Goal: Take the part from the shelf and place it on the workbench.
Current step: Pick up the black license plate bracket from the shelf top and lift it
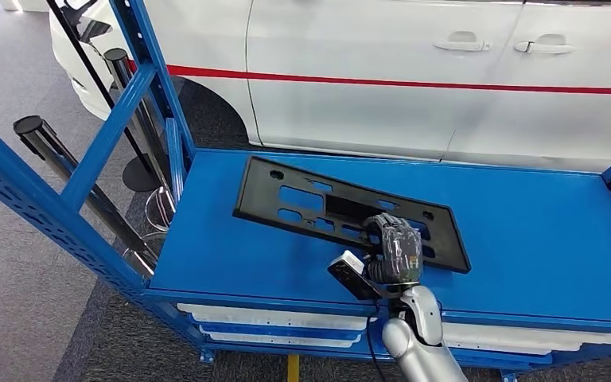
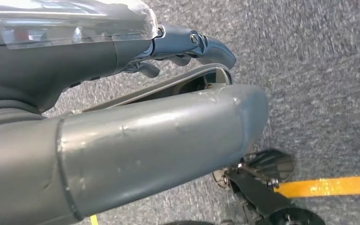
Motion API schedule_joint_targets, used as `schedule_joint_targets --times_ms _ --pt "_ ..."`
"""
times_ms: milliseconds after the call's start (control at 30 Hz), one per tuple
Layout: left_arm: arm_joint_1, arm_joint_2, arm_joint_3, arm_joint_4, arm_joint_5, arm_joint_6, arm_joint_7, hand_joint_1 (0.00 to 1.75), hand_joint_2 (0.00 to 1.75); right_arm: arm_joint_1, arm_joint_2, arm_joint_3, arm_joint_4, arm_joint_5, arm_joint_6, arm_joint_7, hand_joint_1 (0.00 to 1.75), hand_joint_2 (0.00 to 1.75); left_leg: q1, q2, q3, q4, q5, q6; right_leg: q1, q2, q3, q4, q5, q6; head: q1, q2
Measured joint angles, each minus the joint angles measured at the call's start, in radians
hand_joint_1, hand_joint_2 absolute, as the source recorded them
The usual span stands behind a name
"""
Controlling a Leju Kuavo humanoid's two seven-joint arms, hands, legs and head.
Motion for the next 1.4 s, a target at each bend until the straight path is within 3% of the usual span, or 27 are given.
schedule_joint_targets --times_ms 100,167,267,300,333,433,467,500,567,633,667,800,867,933,967,1000,1033,1067,1133,1200,1300,1333,1400 --pt "0.000 -0.004 0.011 0.000 -0.003 0.000 -0.004 0.00 0.00 0.015 0.003 0.026 -0.068 -0.089 0.017 -0.052 1.75 1.75 -0.004 -0.002 0.004 0.003 -0.003 -0.005 0.005 0.000 0.099 -0.204 0.097 -0.018 0.000 0.000" --pt "0.001 -0.007 0.016 0.000 -0.007 0.002 -0.006 0.00 0.00 0.027 0.006 0.043 -0.123 -0.181 0.025 -0.100 1.75 1.75 -0.007 -0.003 0.004 0.005 -0.005 -0.015 0.011 -0.002 0.127 -0.267 0.113 -0.027 0.000 0.000" --pt "0.001 -0.008 0.029 0.000 -0.011 0.004 -0.009 0.00 0.00 0.060 0.011 0.071 -0.238 -0.369 0.053 -0.171 1.75 1.75 -0.006 -0.003 0.003 0.008 -0.009 -0.035 0.009 -0.003 0.127 -0.275 0.120 -0.038 0.000 0.000" --pt "0.002 -0.009 0.033 0.000 -0.011 0.005 -0.010 0.00 0.00 0.074 0.011 0.083 -0.287 -0.452 0.067 -0.199 1.75 1.75 -0.005 -0.004 -0.005 0.025 -0.023 -0.040 0.005 -0.004 0.128 -0.280 0.123 -0.043 -0.001 0.000" --pt "0.002 -0.010 0.038 0.000 -0.012 0.006 -0.012 0.00 0.00 0.090 0.012 0.096 -0.338 -0.538 0.082 -0.226 1.75 1.75 -0.004 -0.004 -0.022 0.062 -0.049 -0.045 0.001 -0.005 0.128 -0.284 0.127 -0.047 -0.001 0.000" --pt "0.003 -0.013 0.053 0.000 -0.011 0.008 -0.016 0.00 0.00 0.137 0.008 0.129 -0.497 -0.758 0.118 -0.292 1.75 1.75 0.001 -0.004 -0.110 0.249 -0.141 -0.059 0.000 -0.011 0.124 -0.284 0.126 -0.053 -0.002 0.000" --pt "0.005 -0.013 0.059 0.000 -0.011 0.009 -0.017 0.00 0.00 0.153 0.005 0.135 -0.545 -0.811 0.129 -0.309 1.75 1.75 0.002 -0.004 -0.126 0.283 -0.145 -0.061 0.000 -0.012 0.125 -0.283 0.125 -0.053 -0.002 0.000" --pt "0.006 -0.014 0.064 0.000 -0.010 0.011 -0.019 0.00 0.00 0.169 0.000 0.140 -0.590 -0.859 0.139 -0.325 1.75 1.75 0.003 -0.004 -0.124 0.277 -0.129 -0.062 0.000 -0.013 0.126 -0.282 0.123 -0.052 -0.002 0.000" --pt "0.008 -0.016 0.075 0.000 -0.007 0.014 -0.023 0.00 0.87 0.199 -0.009 0.145 -0.668 -0.936 0.157 -0.355 1.75 1.75 0.004 -0.004 -0.069 0.160 -0.055 -0.058 0.000 -0.012 0.131 -0.281 0.118 -0.048 -0.002 0.000" --pt "0.008 -0.019 0.087 0.000 -0.003 0.015 -0.028 0.00 1.75 0.224 -0.018 0.147 -0.731 -0.992 0.176 -0.381 1.75 1.75 -0.001 -0.004 -0.012 0.038 -0.010 -0.047 0.003 -0.010 0.132 -0.277 0.113 -0.040 -0.002 0.000" --pt "0.008 -0.021 0.092 0.000 -0.001 0.015 -0.030 0.00 1.75 0.236 -0.023 0.147 -0.755 -1.016 0.186 -0.391 1.75 1.75 -0.004 -0.005 0.000 0.010 -0.006 -0.041 0.004 -0.010 0.130 -0.275 0.111 -0.035 -0.002 0.000" --pt "0.008 -0.032 0.108 0.000 0.002 0.018 -0.030 0.00 1.75 0.277 -0.038 0.147 -0.820 -1.085 0.214 -0.410 1.75 1.75 -0.004 -0.005 0.004 -0.006 -0.006 -0.017 0.001 -0.008 0.123 -0.258 0.096 -0.013 -0.002 0.000" --pt "0.007 -0.037 0.116 0.000 0.009 0.021 -0.030 0.00 1.75 0.296 -0.043 0.147 -0.833 -1.094 0.219 -0.410 1.75 1.75 -0.001 -0.003 0.007 -0.013 -0.003 -0.005 -0.001 -0.007 0.084 -0.172 0.044 -0.006 -0.001 0.000" --pt "0.006 -0.040 0.127 0.000 0.015 0.022 -0.030 0.00 1.75 0.321 -0.048 0.147 -0.835 -1.087 0.219 -0.406 1.75 1.75 -0.001 -0.004 0.006 -0.012 -0.004 0.001 -0.001 -0.006 0.015 -0.035 -0.017 -0.001 -0.002 0.000" --pt "0.006 -0.041 0.132 0.000 0.017 0.022 -0.029 0.00 1.75 0.333 -0.050 0.147 -0.835 -1.083 0.219 -0.405 1.75 1.75 -0.001 -0.004 0.007 -0.011 -0.005 0.001 -0.002 -0.006 -0.011 0.011 -0.027 0.000 -0.001 0.000" --pt "0.006 -0.043 0.135 0.000 0.019 0.022 -0.029 0.00 1.75 0.343 -0.052 0.147 -0.835 -1.081 0.219 -0.404 1.75 1.75 -0.001 -0.005 0.007 -0.009 -0.007 0.001 -0.003 -0.006 -0.019 0.020 -0.016 0.001 -0.002 0.000" --pt "0.005 -0.044 0.138 0.000 0.020 0.022 -0.029 0.00 1.75 0.349 -0.054 0.147 -0.835 -1.080 0.219 -0.404 1.75 1.75 -0.001 -0.005 0.009 -0.007 -0.010 -0.001 -0.004 -0.006 -0.006 -0.012 0.014 0.001 -0.001 0.000" --pt "0.005 -0.045 0.140 0.000 0.021 0.022 -0.029 0.00 1.75 0.352 -0.055 0.147 -0.835 -1.079 0.219 -0.404 1.75 1.75 -0.001 -0.006 0.011 -0.004 -0.013 -0.004 -0.006 -0.007 0.023 -0.077 0.054 0.001 -0.001 0.000" --pt "0.004 -0.048 0.143 0.000 0.021 0.021 -0.029 0.00 1.75 0.356 -0.056 0.147 -0.835 -1.079 0.219 -0.404 1.75 1.75 -0.004 -0.008 0.011 0.006 -0.022 -0.015 -0.006 -0.006 0.079 -0.201 0.106 -0.004 -0.002 0.000" --pt "0.003 -0.049 0.145 0.000 0.021 0.021 -0.029 0.00 1.75 0.361 -0.056 0.147 -0.835 -1.078 0.219 -0.404 1.75 1.75 -0.008 -0.009 0.008 0.013 -0.027 -0.026 -0.002 -0.004 0.095 -0.243 0.111 -0.013 -0.002 0.000" --pt "0.002 -0.050 0.150 0.000 0.021 0.021 -0.028 0.00 1.75 0.365 -0.057 0.147 -0.836 -1.078 0.219 -0.404 1.75 1.75 -0.005 -0.009 0.006 0.023 -0.039 -0.038 -0.002 -0.004 0.096 -0.246 0.114 -0.033 -0.002 0.000" --pt "0.002 -0.050 0.151 0.000 0.021 0.021 -0.028 0.00 1.75 0.365 -0.057 0.147 -0.836 -1.078 0.219 -0.404 1.75 1.75 -0.004 -0.009 -0.006 0.051 -0.058 -0.043 -0.004 -0.005 0.097 -0.248 0.114 -0.039 -0.002 0.000" --pt "0.002 -0.051 0.152 0.000 0.021 0.021 -0.028 0.00 1.75 0.366 -0.057 0.147 -0.836 -1.078 0.219 -0.404 1.75 1.75 -0.003 -0.009 -0.058 0.167 -0.121 -0.050 -0.003 -0.007 0.098 -0.249 0.114 -0.048 -0.002 0.000"
